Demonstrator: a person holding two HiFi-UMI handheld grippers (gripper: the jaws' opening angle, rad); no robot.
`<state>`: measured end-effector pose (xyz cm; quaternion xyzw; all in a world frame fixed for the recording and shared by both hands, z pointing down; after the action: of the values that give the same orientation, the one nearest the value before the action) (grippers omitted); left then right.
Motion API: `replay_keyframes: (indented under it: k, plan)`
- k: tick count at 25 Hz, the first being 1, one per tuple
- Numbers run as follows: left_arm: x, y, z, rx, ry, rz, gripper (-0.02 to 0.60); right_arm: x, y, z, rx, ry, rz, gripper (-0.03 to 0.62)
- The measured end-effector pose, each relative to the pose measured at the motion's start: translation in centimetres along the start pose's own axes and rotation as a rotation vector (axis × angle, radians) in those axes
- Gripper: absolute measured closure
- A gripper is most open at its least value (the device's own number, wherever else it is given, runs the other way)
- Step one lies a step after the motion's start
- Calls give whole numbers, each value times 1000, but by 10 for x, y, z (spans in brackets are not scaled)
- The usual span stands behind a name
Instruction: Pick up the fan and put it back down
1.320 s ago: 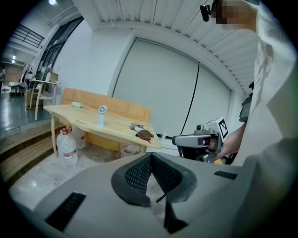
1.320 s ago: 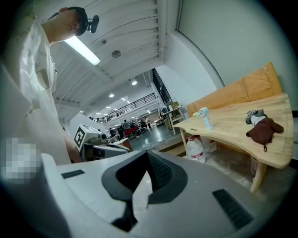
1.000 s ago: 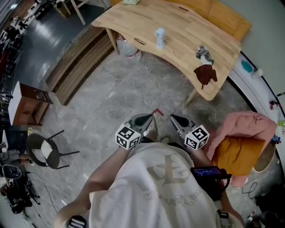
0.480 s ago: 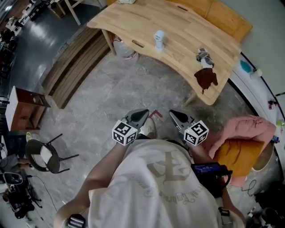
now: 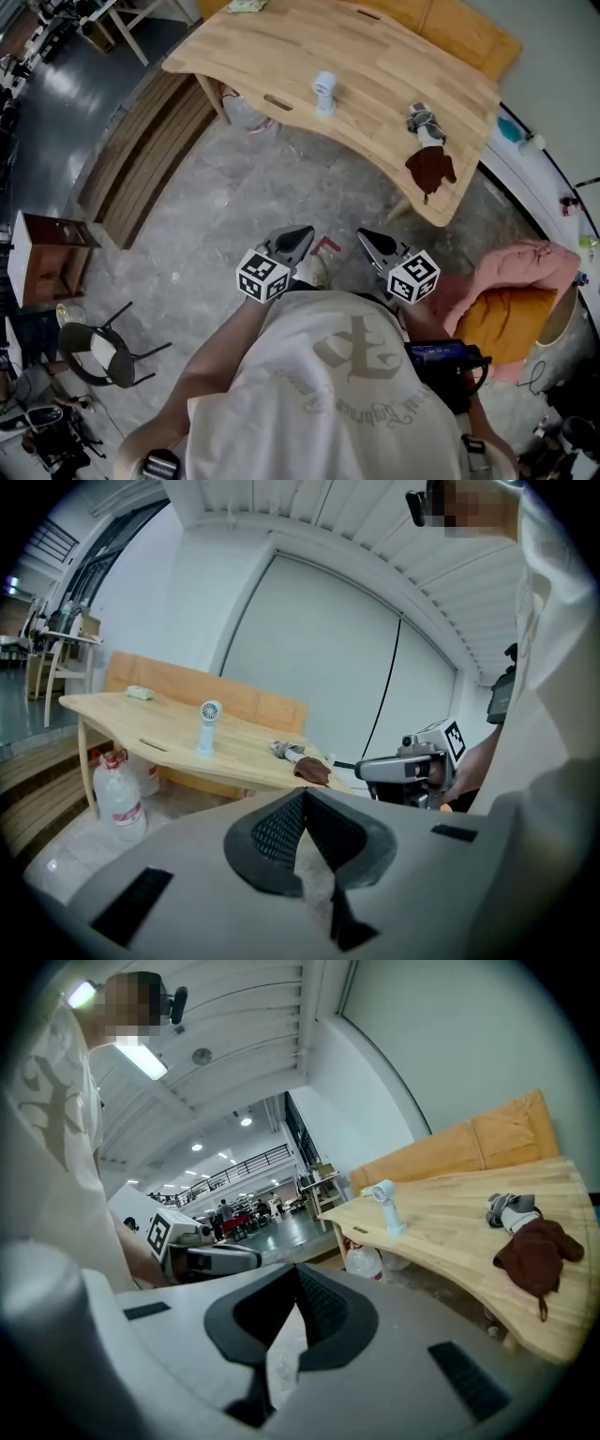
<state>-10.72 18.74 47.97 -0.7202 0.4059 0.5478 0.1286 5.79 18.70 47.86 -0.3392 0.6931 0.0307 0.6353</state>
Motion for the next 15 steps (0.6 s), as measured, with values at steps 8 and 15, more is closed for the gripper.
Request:
replay_keyframes:
  k: [8,15]
  plan:
    - [22,27,-17,-82,4,-32,571,14,-17,-14,-93,-12,-6,579]
    - [33,47,-22,-122,-2,-45,571,30,-27,-24,-162,-29,7,579]
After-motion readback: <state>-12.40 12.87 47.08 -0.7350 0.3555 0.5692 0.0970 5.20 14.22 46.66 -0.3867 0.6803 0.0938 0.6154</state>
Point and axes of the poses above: the fingertips, and each gripper's own axes: z backward along the fingers, y to its left, x out of its top, the point moved 4 cm from there along z, backward along the fingers, and after that the axes turned 5 degrees about x, right-handed, at the moved point
